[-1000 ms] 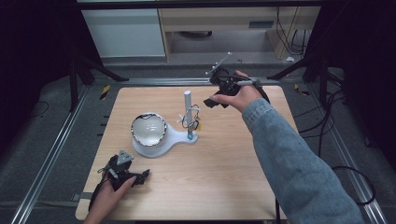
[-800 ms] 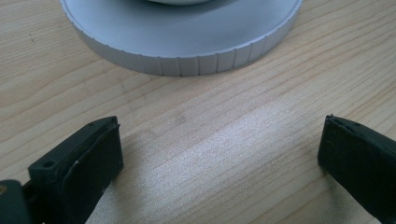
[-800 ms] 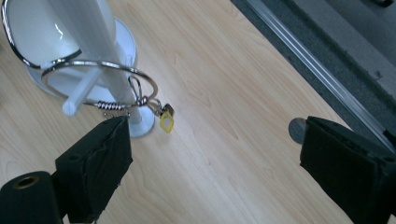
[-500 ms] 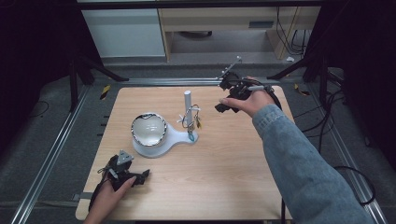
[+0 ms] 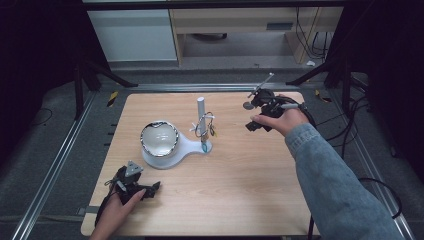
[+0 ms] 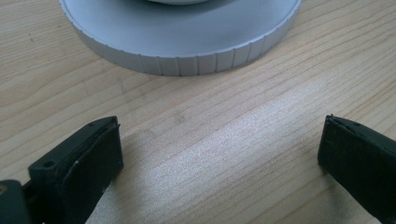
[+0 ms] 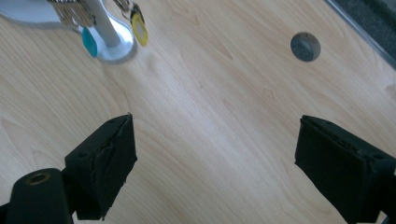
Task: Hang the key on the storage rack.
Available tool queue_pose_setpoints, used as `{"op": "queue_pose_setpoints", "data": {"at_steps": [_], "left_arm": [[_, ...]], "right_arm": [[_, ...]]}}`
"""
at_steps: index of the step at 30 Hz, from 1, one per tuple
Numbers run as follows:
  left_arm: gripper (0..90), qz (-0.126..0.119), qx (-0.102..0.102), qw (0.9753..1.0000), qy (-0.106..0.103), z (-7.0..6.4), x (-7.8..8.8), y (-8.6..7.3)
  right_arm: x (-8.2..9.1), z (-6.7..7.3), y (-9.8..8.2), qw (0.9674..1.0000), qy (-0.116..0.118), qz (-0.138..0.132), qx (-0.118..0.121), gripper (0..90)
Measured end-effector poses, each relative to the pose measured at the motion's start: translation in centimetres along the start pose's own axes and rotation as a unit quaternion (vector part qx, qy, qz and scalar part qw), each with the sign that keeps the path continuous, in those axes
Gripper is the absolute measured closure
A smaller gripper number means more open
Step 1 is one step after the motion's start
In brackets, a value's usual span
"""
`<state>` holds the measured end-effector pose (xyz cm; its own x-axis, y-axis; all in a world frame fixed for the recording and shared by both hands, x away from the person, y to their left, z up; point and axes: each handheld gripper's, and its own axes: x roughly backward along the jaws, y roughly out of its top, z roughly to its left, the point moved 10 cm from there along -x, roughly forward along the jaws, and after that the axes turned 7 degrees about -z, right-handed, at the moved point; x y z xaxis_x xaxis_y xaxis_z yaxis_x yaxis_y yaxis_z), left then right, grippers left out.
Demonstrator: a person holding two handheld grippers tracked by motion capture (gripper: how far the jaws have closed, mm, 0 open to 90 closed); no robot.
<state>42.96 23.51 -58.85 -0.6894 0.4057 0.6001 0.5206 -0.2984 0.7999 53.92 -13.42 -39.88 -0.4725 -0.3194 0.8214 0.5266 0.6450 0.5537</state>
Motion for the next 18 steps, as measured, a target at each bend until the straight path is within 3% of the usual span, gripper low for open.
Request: {"op": "queue_pose_setpoints", "data": {"at_steps": [6, 10, 18], "left_arm": [[0.0, 0.0, 0.001, 1.0, 0.0, 0.0, 0.0, 0.0], [0.0, 0.001, 0.0, 1.0, 0.0, 0.0, 0.0, 0.0], [0.0, 0.001, 0.0, 1.0, 0.0, 0.0, 0.0, 0.0]], "right_arm": [[-0.5, -0.5, -2.9, 0.9998, -0.001, 0.013, -0.013, 13.5], [-1.0, -0.6, -4.8, 0.9995, -0.012, 0.028, -0.006, 14.3], [-1.6, -0.6, -7.1, 0.9992, -0.018, 0.036, -0.006, 18.3]]}}
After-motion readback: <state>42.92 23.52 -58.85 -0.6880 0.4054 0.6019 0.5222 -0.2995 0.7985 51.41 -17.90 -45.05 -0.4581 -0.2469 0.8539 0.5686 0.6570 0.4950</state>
